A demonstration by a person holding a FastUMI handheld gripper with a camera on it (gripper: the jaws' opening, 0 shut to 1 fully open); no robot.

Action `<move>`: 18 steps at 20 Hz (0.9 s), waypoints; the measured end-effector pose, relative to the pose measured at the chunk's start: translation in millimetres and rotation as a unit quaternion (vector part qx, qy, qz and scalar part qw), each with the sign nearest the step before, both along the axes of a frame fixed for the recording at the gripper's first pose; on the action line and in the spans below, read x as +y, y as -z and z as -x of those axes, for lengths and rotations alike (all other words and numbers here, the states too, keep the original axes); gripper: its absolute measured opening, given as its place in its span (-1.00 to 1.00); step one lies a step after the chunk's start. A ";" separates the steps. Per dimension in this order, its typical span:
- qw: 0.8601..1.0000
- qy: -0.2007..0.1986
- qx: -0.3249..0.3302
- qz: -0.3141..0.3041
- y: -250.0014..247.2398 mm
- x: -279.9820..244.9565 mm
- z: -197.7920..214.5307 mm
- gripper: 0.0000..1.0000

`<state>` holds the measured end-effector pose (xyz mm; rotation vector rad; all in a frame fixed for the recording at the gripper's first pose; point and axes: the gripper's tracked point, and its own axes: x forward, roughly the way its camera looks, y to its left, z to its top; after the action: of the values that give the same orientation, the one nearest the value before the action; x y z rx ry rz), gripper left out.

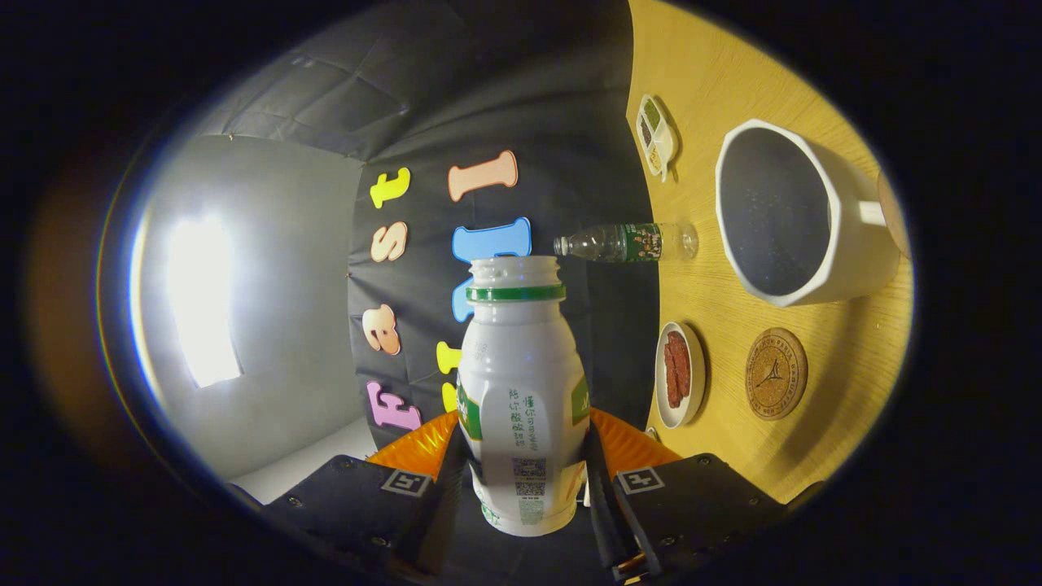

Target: Take the bottle from table, then pour the juice into the cup, finally place the bottle on the coaster

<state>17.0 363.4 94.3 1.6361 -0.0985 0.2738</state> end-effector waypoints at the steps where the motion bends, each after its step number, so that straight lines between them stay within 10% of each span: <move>1: 1.000 0.000 0.000 -0.004 0.1 -1.8 -0.3 0.36; 18: 1.000 -0.007 -0.007 -0.027 -9.9 -4.8 8.6 0.36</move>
<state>8.4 358.6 104.2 1.6900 -0.1058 0.2947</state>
